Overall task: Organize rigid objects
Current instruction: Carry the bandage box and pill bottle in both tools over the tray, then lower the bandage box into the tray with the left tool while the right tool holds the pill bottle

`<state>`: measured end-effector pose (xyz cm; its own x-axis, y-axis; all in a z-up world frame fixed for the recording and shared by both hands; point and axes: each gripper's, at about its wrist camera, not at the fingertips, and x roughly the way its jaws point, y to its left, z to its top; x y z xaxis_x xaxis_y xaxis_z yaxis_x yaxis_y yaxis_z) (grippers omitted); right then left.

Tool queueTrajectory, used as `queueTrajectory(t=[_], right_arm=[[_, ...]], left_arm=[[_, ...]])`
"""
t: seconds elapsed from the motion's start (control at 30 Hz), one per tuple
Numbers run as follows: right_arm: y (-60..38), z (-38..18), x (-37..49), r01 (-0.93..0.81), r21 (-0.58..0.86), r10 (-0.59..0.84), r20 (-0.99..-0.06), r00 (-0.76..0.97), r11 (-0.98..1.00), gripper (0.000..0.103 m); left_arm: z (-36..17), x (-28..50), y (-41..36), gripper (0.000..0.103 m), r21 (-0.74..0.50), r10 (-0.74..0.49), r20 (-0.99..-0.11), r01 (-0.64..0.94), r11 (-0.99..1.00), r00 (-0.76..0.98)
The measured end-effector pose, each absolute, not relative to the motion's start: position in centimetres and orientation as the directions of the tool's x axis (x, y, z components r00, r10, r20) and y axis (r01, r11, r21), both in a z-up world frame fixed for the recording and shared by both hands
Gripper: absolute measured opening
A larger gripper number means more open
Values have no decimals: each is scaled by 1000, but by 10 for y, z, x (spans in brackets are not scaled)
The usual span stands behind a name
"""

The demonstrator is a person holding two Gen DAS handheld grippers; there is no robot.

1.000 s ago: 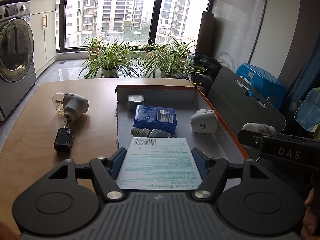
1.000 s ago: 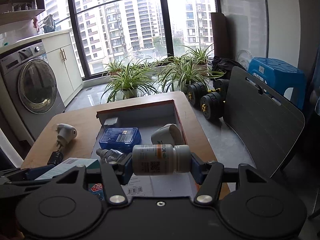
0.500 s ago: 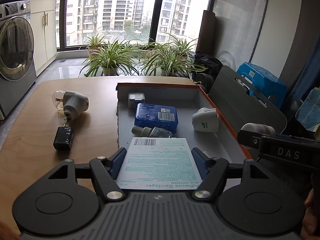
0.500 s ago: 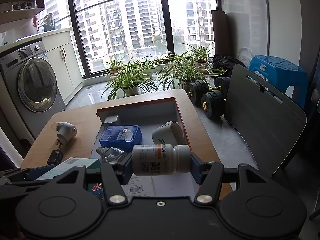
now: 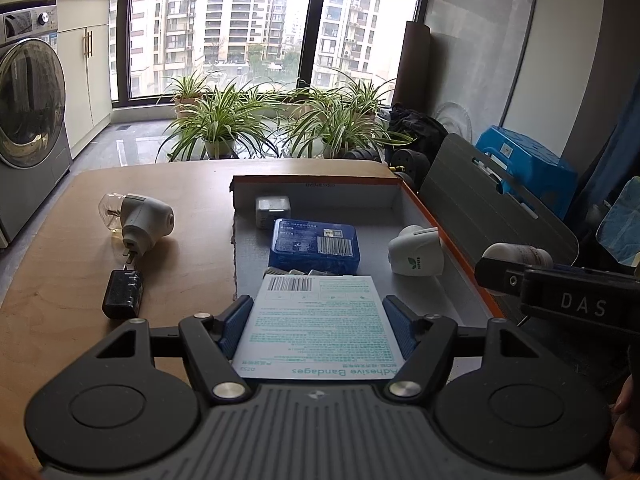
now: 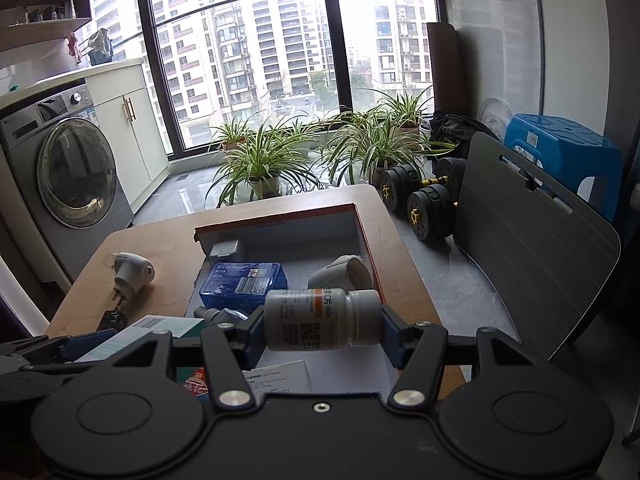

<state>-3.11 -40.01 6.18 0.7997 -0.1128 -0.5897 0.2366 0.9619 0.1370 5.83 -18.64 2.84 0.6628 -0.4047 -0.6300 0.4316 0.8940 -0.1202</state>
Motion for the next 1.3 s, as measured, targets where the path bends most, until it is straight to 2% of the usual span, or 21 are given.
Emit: queueTrajectory(t=[0.73, 1.3], right_arm=[[-418, 83, 43, 176, 148, -64, -563, 824, 973, 70], [-431, 72, 89, 172, 165, -45, -583, 811, 971, 70]], left_arm=[[43, 114, -221, 72, -94, -392, -619, 431, 897, 681], [36, 145, -232, 72, -91, -378, -637, 421, 902, 671]])
